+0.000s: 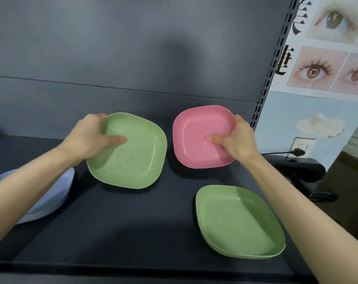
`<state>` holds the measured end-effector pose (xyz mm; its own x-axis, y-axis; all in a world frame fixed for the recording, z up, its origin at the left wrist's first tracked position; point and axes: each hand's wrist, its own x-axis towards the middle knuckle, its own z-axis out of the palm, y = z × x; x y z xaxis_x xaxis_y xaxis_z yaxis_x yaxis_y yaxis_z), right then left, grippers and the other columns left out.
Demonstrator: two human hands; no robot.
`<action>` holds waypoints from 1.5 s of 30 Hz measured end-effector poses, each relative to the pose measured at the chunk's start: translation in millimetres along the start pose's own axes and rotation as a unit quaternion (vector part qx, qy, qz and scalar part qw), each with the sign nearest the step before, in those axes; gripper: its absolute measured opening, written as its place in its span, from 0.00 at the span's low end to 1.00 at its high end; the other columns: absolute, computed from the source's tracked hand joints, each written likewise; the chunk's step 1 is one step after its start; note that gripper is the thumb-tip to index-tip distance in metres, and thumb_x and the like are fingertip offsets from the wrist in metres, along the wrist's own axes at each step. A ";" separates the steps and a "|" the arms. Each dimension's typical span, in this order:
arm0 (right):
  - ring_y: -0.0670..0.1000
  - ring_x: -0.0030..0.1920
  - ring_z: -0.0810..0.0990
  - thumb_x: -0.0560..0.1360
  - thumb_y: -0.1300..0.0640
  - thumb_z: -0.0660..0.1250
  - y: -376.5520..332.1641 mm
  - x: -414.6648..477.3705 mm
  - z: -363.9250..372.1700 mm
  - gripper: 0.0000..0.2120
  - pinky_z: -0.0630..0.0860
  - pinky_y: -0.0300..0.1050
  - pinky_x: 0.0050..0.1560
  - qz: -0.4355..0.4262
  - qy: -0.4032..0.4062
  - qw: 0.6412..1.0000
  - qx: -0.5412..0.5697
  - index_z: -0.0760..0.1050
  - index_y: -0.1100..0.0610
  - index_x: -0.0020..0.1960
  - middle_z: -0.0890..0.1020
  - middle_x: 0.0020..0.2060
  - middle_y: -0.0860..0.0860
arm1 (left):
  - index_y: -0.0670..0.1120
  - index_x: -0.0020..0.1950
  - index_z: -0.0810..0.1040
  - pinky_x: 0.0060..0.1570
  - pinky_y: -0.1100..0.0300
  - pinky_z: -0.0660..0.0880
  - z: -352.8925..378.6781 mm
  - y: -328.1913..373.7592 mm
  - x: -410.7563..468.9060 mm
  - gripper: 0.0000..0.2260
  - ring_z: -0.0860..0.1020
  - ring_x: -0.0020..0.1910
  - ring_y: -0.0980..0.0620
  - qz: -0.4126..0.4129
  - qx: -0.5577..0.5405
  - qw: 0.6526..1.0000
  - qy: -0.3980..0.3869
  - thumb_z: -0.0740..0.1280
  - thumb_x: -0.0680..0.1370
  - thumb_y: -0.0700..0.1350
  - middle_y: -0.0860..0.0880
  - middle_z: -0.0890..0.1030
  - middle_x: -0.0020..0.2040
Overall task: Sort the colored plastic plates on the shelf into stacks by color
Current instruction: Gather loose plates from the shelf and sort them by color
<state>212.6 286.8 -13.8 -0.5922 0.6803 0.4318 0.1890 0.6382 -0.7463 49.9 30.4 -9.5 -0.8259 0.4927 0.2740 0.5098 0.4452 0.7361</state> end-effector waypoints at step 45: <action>0.37 0.46 0.75 0.65 0.61 0.77 -427.8 -133.1 486.8 0.26 0.70 0.30 0.42 -0.132 -0.085 0.951 0.268 0.68 0.48 0.55 0.75 0.44 0.37 | 0.46 0.63 0.68 0.41 0.58 0.66 -466.4 -370.6 -25.3 0.23 0.73 0.43 0.46 0.059 0.085 0.957 0.271 0.71 0.72 0.37 0.50 0.76 0.44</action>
<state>-170.7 -252.2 1.4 -0.6909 0.4248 0.5850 -0.3826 0.4717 -0.7944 -230.4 -495.7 -0.5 -0.7401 0.1072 0.6639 0.6013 0.5476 0.5819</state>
